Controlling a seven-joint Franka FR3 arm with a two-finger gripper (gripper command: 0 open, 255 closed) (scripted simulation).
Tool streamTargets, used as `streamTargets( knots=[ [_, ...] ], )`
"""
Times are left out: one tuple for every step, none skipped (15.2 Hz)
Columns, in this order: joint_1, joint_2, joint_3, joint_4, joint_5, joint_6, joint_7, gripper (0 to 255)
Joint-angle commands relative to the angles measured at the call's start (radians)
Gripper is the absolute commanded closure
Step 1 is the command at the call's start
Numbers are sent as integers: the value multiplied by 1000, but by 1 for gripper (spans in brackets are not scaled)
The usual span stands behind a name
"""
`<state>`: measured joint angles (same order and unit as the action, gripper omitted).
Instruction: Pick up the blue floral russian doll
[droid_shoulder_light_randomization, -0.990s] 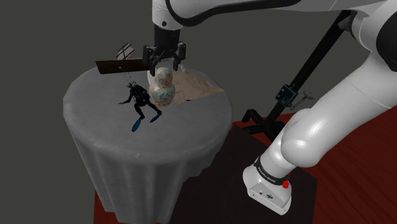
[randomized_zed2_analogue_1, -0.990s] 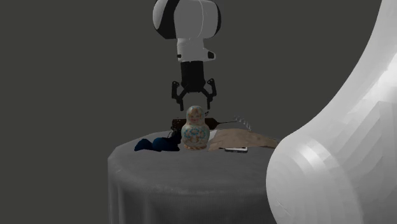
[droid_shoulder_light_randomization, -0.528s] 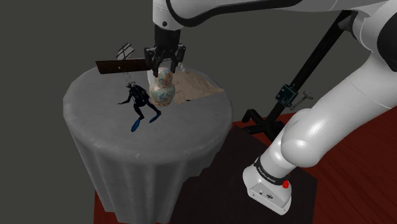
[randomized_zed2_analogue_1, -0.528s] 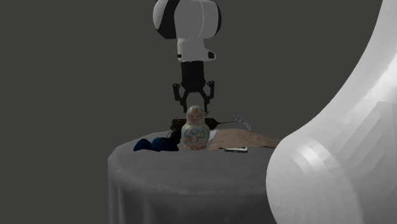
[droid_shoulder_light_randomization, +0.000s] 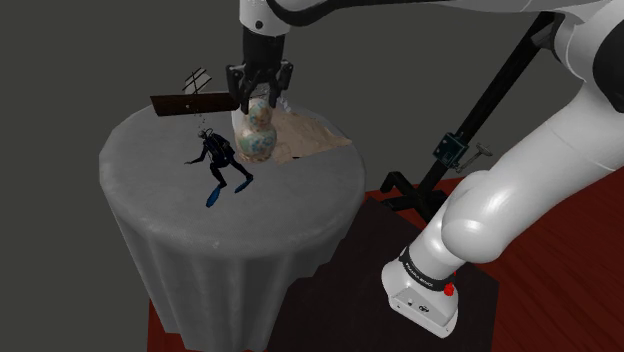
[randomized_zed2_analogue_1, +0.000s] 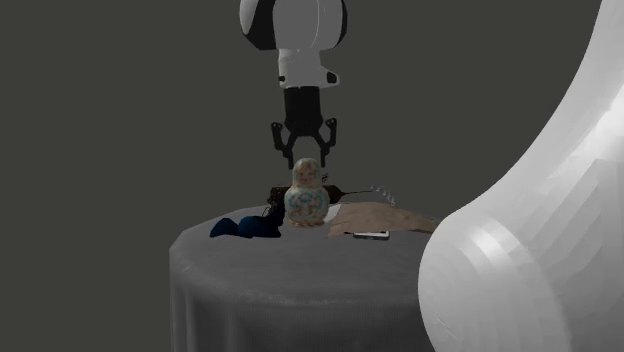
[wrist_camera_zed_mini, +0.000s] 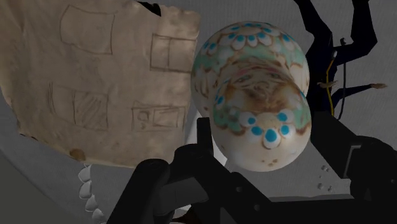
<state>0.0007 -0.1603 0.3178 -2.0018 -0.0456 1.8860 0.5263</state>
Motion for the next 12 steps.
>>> streamTargets(
  knots=[
    [-1,-4,-2,24,1,-27,-4,255],
    [-1,-5,-2,37,2,-40,-5,255],
    [-1,-5,-2,50,2,-54,-6,255],
    [-1,-5,-2,63,2,-67,-7,255],
    [-1,-5,-3,77,2,-80,-8,255],
    [-2,-5,-3,91,2,-94,-9,255],
    [-2,-4,-3,105,2,-107,-10,255],
    [-2,-3,-3,119,2,-121,-11,255],
    [-2,-2,-3,133,2,-134,-12,255],
    [-2,-1,-3,148,1,-148,-12,255],
    [-2,-1,-3,150,1,-150,-12,255],
    [-2,-1,-3,150,1,-150,-12,255]
  ],
)
